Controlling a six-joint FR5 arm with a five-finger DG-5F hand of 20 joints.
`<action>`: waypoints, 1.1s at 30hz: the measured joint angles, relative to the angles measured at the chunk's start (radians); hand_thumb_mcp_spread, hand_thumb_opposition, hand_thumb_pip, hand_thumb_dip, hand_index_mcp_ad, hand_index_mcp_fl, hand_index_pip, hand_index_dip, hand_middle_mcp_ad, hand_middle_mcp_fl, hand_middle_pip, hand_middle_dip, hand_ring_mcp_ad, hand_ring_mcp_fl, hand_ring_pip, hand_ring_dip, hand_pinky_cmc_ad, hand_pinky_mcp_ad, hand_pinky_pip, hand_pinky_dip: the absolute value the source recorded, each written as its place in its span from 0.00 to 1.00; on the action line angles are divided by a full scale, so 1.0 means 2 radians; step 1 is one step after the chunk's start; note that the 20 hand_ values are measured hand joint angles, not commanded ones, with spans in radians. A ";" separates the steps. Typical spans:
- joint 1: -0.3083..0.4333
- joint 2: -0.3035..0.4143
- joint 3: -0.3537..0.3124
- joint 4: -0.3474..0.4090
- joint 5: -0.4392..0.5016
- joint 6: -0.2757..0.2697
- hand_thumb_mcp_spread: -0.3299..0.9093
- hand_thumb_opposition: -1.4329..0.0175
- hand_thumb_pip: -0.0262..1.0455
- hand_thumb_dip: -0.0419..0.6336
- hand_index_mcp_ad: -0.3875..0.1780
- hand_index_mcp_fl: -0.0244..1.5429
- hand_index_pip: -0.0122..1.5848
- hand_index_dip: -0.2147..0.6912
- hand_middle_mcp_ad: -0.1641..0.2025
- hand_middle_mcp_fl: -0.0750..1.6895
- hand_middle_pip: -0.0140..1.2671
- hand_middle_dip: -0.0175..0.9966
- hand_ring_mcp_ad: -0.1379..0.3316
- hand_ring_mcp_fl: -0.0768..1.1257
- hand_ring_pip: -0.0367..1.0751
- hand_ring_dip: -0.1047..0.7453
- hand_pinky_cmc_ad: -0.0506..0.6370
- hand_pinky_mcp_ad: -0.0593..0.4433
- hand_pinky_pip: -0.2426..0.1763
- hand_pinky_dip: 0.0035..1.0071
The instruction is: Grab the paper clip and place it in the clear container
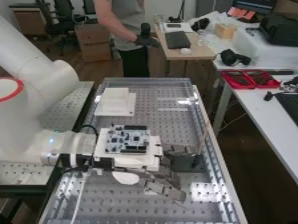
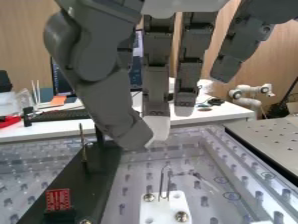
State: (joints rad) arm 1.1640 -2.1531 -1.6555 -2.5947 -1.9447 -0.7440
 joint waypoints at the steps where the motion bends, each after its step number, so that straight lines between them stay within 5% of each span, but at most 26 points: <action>1: 0.000 0.000 0.000 0.000 0.000 0.000 0.81 0.34 0.66 0.48 0.43 0.16 0.09 0.04 0.36 0.39 0.67 0.80 0.37 0.42 0.27 0.73 0.70 0.58 0.74 0.19; 10: -0.001 -0.004 0.002 0.002 -0.006 0.002 0.75 0.38 0.68 0.51 0.43 0.14 0.10 0.04 0.37 0.36 0.53 0.72 0.37 0.39 0.23 0.73 0.70 0.58 0.74 0.19; 33: -0.014 -0.024 0.003 0.020 -0.015 0.006 0.75 0.39 0.69 0.51 0.41 0.13 0.12 0.03 0.37 0.37 0.53 0.70 0.37 0.38 0.21 0.73 0.70 0.58 0.74 0.19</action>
State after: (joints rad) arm 1.1353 -2.2014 -1.6500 -2.5537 -1.9741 -0.7328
